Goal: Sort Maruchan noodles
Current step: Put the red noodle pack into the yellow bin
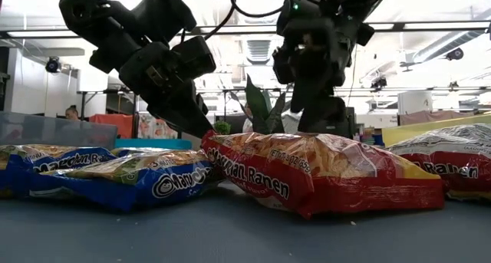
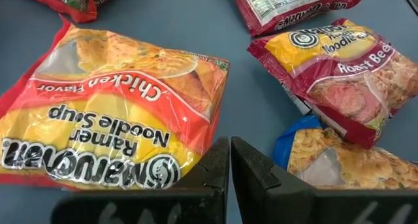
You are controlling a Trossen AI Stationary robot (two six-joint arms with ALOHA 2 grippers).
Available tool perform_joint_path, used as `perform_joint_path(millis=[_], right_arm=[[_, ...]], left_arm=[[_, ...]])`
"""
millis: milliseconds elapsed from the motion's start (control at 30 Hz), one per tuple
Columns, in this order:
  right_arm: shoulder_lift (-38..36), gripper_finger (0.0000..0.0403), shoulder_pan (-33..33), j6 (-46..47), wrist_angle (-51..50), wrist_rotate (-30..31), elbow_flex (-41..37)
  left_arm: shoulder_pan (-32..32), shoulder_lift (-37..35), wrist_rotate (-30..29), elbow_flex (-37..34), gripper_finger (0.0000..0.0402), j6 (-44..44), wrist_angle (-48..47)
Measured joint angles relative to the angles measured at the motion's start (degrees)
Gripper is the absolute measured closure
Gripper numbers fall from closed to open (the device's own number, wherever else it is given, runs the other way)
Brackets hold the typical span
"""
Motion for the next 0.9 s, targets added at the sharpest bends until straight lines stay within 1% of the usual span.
perform_joint_path(millis=[67,133,233,300,433,667,733,767,833,900], right_arm=[[0.0,0.0205,1.8,-0.4,0.9,-0.5,0.0],[0.0,0.0203,4.0,-2.8,2.3,-0.3,0.0],[0.9,0.0214,8.2,-6.3,6.7,0.1,0.0],[2.1,0.0227,10.8,-7.0,11.2,0.1,0.1],[4.9,0.0261,13.2,-6.8,15.2,0.2,0.2],[10.3,0.0316,14.3,-6.4,15.5,0.4,0.2],[11.8,0.0329,14.2,-6.7,15.6,2.4,0.2],[12.1,0.0334,14.2,-6.8,15.8,4.4,0.2],[12.2,0.0341,14.3,-6.6,16.0,10.3,0.3],[11.8,0.0345,14.1,-6.6,16.1,14.4,0.3]], left_arm=[[0.0,0.0,0.0,0.0,0.0402,0.0,0.0],[0.0,0.0,0.0,0.0,0.0402,0.1,0.1],[0.0,0.0,0.0,0.0,0.0402,0.4,0.5],[0.0,0.0,0.0,0.0,0.0402,0.6,0.7],[0.0,-0.8,0.0,0.0,0.0402,0.9,0.7],[-0.2,-4.7,0.0,0.2,0.0402,0.7,1.0],[-0.6,-6.0,0.0,0.3,0.0402,-0.1,1.1],[-1.0,-6.6,0.0,0.3,0.0402,-0.7,1.1],[-2.2,-7.3,0.0,0.5,0.0402,-1.6,1.4],[-3.8,-7.7,0.0,0.5,0.0402,-2.0,2.2]])
